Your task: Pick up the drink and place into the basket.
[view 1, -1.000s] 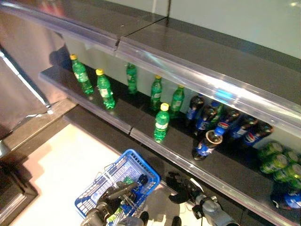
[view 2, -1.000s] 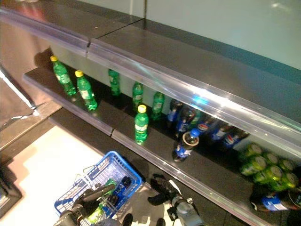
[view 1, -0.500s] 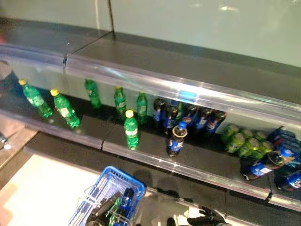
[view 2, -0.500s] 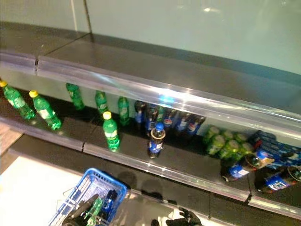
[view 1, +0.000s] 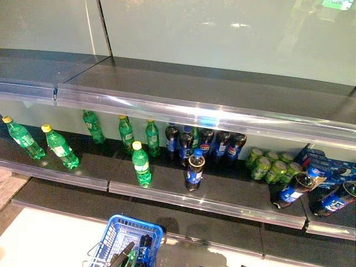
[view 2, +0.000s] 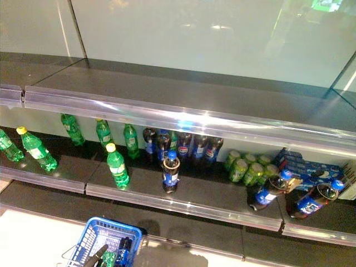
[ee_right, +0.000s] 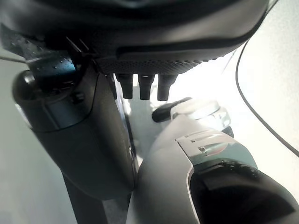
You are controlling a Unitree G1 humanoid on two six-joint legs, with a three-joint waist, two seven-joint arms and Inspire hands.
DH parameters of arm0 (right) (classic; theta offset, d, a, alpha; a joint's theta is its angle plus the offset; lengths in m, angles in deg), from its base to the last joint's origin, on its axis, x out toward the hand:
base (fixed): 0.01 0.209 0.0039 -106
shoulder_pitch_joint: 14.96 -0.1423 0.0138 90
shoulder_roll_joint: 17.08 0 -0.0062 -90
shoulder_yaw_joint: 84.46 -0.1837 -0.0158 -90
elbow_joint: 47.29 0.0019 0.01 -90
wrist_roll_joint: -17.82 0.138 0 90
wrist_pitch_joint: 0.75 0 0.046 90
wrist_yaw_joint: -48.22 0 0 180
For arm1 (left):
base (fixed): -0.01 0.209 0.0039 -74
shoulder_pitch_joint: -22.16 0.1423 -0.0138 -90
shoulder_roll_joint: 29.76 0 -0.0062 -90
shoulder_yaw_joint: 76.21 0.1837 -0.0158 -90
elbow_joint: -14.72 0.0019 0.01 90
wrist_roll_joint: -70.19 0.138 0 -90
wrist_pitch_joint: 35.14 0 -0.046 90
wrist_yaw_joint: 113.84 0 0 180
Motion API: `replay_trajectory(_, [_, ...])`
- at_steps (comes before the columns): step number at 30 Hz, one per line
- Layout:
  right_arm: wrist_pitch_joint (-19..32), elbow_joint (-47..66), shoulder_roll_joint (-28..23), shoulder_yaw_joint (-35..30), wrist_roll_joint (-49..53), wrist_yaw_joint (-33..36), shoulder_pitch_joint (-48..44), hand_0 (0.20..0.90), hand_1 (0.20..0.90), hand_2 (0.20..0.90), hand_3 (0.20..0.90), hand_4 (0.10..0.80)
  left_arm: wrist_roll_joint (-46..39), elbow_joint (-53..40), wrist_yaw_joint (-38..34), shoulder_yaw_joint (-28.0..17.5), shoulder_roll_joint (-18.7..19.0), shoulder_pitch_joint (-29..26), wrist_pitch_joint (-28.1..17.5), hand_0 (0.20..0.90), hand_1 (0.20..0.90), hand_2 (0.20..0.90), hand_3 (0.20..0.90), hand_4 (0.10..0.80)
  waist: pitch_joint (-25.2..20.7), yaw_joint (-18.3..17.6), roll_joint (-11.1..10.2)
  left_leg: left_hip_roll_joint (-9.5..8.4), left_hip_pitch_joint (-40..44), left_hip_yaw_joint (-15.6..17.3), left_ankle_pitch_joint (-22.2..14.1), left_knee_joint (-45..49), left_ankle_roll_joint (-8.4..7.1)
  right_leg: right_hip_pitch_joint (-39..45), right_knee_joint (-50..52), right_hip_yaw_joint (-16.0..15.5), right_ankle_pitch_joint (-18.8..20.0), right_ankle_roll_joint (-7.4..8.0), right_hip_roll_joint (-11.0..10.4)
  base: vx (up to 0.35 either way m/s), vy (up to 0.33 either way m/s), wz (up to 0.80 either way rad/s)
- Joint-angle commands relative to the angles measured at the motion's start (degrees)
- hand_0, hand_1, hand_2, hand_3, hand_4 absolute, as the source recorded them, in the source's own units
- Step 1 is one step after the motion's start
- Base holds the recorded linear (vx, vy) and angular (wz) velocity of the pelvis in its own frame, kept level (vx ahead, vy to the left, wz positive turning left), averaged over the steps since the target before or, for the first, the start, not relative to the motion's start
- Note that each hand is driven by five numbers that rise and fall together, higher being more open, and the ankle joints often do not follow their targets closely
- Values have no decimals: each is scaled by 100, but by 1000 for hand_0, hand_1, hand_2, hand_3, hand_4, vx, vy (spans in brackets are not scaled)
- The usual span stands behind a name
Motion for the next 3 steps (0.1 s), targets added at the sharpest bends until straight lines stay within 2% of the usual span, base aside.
replay_trajectory(1, [45, -433, -491, -36, 185, -216, -338, 900, 900, 900, 900, 800, 60, -217, 900, -215, 146, -549, -501, 300, 300, 300, 200, 100, -283, 202, 302, -289, -248, 247, -786, 513, -62, 16, 122, -327, -582, 176, 106, 0, 0, 0])
replay_trajectory(3, [60, -441, -460, -36, 161, -206, -347, 900, 900, 900, 900, 800, 98, -177, 866, -226, 108, -549, -522, 300, 300, 300, 200, 100, -294, 218, 307, -294, -261, 227, -789, 518, -57, 12, 130, -352, -594, 169, 103, 0, 0, 0])
